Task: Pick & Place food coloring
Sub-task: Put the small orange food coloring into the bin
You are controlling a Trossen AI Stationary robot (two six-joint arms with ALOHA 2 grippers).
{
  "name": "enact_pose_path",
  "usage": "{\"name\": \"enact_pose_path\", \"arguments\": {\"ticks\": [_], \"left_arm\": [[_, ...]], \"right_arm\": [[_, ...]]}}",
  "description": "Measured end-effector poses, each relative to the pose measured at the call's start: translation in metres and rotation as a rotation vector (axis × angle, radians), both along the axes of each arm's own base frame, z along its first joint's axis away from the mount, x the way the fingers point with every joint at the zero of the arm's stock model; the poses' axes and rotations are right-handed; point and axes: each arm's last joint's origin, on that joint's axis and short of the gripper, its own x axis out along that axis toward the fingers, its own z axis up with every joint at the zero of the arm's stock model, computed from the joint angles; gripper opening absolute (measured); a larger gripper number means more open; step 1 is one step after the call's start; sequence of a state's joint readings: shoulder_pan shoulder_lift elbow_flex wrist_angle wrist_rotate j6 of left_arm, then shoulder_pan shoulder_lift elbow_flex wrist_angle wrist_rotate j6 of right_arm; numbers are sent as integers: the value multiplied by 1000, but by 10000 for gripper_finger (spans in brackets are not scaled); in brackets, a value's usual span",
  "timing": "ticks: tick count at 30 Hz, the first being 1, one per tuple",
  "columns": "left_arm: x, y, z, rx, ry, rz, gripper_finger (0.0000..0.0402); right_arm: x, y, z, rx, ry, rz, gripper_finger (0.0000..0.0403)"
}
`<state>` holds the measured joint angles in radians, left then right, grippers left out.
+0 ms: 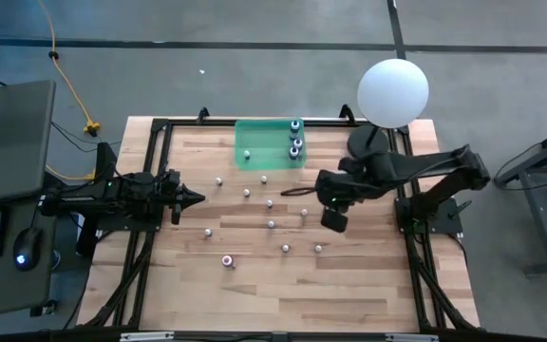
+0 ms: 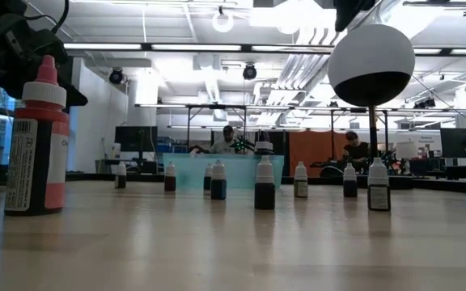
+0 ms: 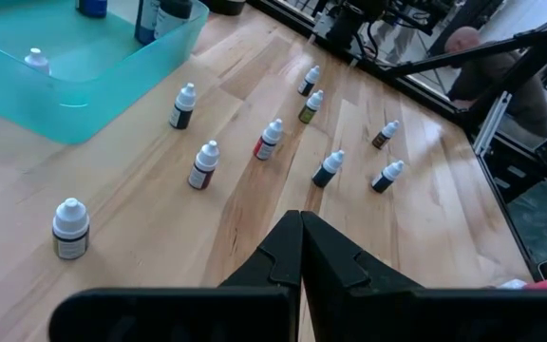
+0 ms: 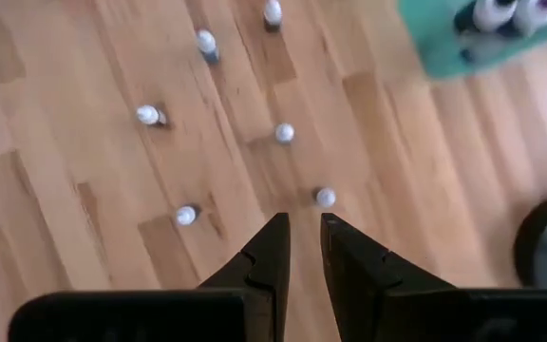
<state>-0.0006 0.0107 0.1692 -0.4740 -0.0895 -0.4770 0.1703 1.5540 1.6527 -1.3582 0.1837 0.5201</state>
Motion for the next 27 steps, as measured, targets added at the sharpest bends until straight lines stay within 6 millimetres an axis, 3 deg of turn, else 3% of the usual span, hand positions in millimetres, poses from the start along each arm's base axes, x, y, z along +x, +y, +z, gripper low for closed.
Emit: {"name": "enact_pose_path", "arguments": {"ticks": [7, 15, 22, 27], "left_arm": [[0, 0, 0, 0, 0, 0, 0], [0, 0, 0, 0, 0, 0, 0], [0, 0, 0, 0, 0, 0, 0], [0, 0, 0, 0, 0, 0, 0]], "right_arm": [[19, 2, -28, 27, 93, -282, 72], [27, -11, -64, 69, 204, -553, 149], [17, -34, -115, 157, 219, -620, 212], [13, -50, -137, 241, 208, -618, 224]]}}
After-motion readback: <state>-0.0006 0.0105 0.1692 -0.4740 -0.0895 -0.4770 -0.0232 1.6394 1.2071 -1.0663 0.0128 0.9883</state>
